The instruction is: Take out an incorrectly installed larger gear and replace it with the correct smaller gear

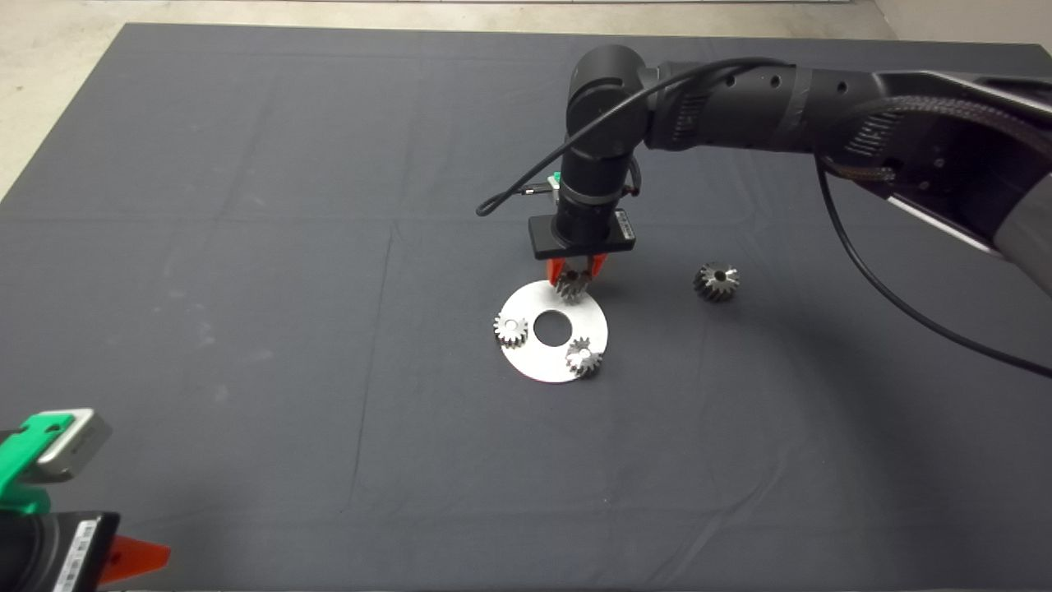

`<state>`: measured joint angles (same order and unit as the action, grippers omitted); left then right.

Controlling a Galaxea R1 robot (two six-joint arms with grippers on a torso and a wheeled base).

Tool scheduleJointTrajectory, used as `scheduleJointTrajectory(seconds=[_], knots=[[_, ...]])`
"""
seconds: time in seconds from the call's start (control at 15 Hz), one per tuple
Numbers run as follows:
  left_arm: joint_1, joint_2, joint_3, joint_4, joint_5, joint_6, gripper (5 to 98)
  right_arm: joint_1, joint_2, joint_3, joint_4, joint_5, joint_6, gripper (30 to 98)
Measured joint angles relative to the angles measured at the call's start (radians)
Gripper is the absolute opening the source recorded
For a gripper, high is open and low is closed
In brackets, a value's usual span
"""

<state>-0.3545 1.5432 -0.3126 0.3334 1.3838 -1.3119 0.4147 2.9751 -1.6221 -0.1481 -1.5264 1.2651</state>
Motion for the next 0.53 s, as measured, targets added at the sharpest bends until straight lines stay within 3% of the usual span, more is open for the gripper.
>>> scheduleJointTrajectory(seconds=[0.53], knots=[[0.0, 0.0, 0.0, 0.015, 0.0, 0.001, 59.7, -0.019, 0.0, 0.0, -0.009, 0.003, 0.0, 36.1]])
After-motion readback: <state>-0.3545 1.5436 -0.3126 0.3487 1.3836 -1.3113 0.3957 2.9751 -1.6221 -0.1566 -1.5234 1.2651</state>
